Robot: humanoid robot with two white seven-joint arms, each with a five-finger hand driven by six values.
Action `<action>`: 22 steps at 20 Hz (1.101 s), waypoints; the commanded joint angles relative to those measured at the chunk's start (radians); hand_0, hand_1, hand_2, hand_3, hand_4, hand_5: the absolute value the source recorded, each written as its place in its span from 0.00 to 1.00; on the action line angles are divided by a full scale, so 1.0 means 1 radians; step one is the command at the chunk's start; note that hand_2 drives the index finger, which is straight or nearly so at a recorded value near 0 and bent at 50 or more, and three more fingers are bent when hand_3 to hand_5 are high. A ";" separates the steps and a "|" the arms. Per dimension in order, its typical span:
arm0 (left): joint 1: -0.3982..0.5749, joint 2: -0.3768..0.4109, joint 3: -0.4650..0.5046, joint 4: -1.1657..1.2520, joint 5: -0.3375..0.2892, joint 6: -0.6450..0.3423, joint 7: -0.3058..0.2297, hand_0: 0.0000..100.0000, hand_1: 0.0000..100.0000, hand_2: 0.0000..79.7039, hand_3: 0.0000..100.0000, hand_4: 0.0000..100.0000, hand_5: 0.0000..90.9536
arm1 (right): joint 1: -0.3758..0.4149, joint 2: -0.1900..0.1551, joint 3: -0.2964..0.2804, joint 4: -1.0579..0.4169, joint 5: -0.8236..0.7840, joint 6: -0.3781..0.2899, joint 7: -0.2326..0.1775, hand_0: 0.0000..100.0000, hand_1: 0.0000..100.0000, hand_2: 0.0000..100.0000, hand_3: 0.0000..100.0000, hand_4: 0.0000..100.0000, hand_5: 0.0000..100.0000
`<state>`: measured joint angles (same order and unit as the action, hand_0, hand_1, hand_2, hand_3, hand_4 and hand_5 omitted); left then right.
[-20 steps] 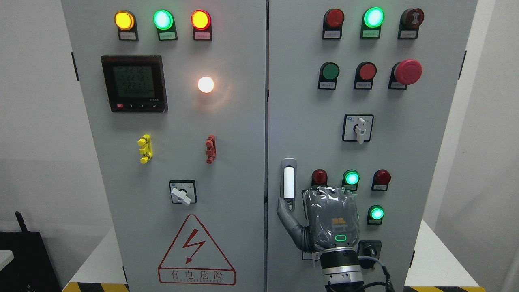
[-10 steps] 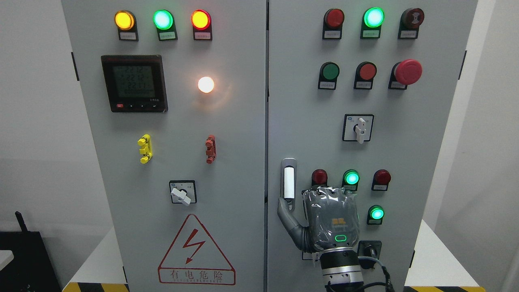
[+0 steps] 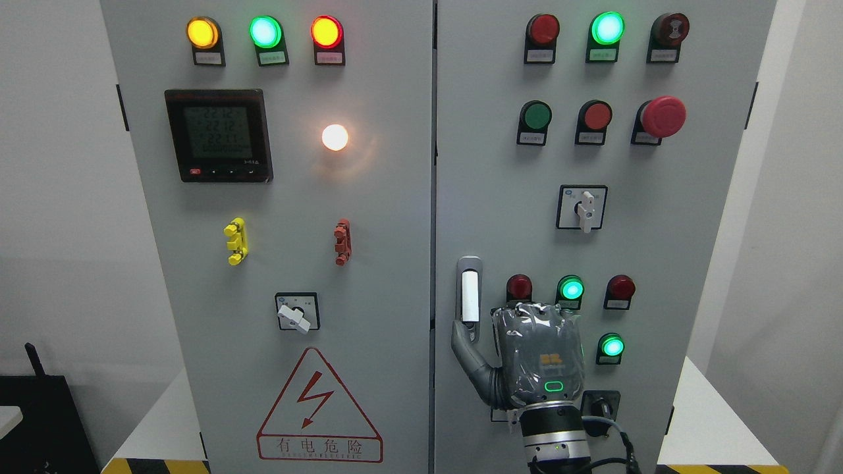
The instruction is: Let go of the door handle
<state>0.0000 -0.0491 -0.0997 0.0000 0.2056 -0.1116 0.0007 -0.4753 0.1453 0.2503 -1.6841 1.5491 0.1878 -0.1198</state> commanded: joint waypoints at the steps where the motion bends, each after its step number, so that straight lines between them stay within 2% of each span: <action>1: 0.031 0.000 0.000 -0.031 0.000 0.000 0.001 0.12 0.39 0.00 0.00 0.00 0.00 | 0.001 0.000 0.000 0.000 -0.001 0.001 -0.001 0.50 0.00 1.00 1.00 1.00 0.95; 22: 0.031 0.000 0.000 -0.031 0.000 0.000 0.001 0.12 0.39 0.00 0.00 0.00 0.00 | 0.001 0.000 -0.003 -0.002 -0.003 0.009 -0.001 0.53 0.00 1.00 1.00 1.00 0.94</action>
<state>0.0000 -0.0491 -0.0997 0.0000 0.2055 -0.1116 0.0007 -0.4739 0.1457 0.2494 -1.6844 1.5463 0.1957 -0.1198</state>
